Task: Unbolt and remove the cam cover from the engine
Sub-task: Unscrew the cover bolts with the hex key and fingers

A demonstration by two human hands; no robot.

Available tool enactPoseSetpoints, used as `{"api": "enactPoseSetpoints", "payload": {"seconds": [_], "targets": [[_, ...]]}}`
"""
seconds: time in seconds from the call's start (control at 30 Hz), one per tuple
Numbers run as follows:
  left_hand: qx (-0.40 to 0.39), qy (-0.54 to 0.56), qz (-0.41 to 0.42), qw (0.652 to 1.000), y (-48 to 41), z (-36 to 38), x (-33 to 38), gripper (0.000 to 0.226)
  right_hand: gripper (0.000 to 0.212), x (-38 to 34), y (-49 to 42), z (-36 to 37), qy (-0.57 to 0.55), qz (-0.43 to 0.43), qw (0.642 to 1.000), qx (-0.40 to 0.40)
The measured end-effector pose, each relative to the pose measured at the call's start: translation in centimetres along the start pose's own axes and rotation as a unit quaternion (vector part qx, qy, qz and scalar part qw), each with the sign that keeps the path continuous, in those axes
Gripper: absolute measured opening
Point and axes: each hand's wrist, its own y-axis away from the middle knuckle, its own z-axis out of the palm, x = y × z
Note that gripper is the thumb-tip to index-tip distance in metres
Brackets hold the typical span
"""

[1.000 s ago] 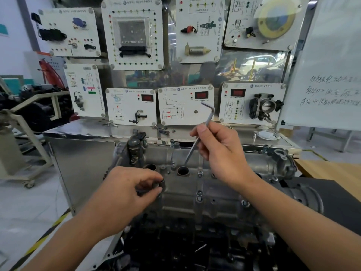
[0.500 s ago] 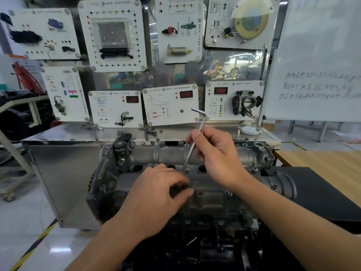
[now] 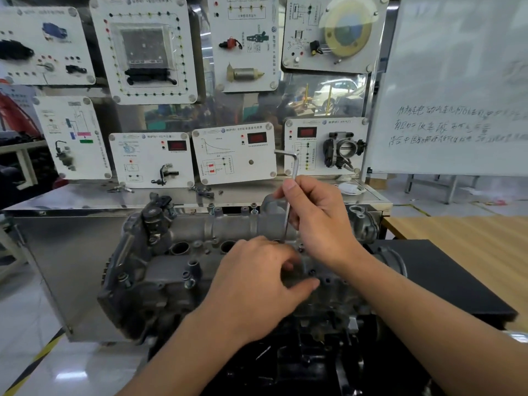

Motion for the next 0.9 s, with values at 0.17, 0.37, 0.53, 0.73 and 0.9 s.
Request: {"api": "enactPoseSetpoints", "payload": {"seconds": [0.17, 0.37, 0.53, 0.73, 0.9], "targets": [[0.001, 0.013, -0.002, 1.000, -0.6, 1.6, 1.2, 0.023, 0.034, 0.1, 0.4, -2.2, 0.016, 0.007, 0.999, 0.028], [-0.005, 0.061, -0.007, 0.998, -0.7, 2.2, 1.2, 0.014, 0.032, 0.3, 0.9, -3.8, 0.005, 0.008, 0.999, 0.030], [-0.005, 0.083, -0.013, 0.996, -1.0, 2.0, 0.8, 0.013, 0.031, 0.2, 0.6, -4.2, -0.012, 0.026, 0.999, 0.023], [-0.021, 0.056, 0.013, 0.998, -1.1, 1.8, 1.4, 0.023, 0.031, -0.4, 0.2, -5.0, -0.001, 0.010, 1.000, 0.026], [-0.016, 0.026, 0.089, 0.996, -2.8, 3.2, 5.2, 0.036, 0.033, -1.6, -0.4, -7.1, 0.010, 0.004, 0.998, 0.070]]}}
